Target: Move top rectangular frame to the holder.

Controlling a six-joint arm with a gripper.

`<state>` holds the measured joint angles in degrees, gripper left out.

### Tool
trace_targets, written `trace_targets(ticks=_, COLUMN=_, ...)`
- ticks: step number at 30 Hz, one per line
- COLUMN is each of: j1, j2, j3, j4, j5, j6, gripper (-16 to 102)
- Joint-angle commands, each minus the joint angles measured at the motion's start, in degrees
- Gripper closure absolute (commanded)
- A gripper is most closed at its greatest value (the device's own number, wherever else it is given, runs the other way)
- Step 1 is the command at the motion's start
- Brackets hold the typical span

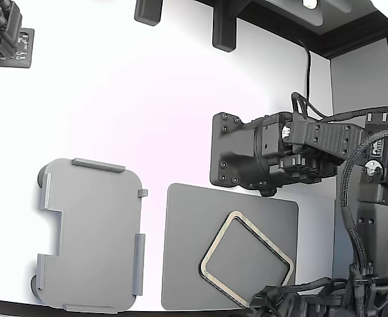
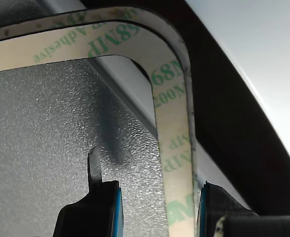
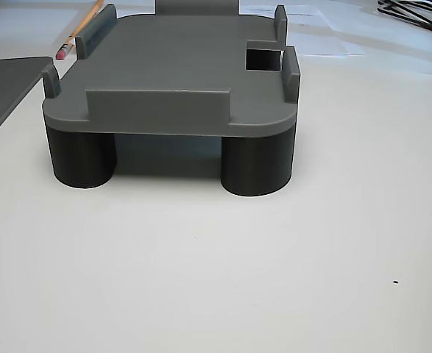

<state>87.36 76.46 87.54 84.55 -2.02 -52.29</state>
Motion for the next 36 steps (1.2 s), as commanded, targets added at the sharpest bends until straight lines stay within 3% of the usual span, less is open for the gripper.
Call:
trace_targets(ticks=1, j1=-1.5, j2=1.5, j3=-0.9, j4=-0.4, j5=0.2, j6=0.2, gripper=27)
trace_targets(ticks=36, j1=-0.4, j2=-1.0, j3=-3.9, j4=0.2, j5=1.3, j6=1.9, gripper=34)
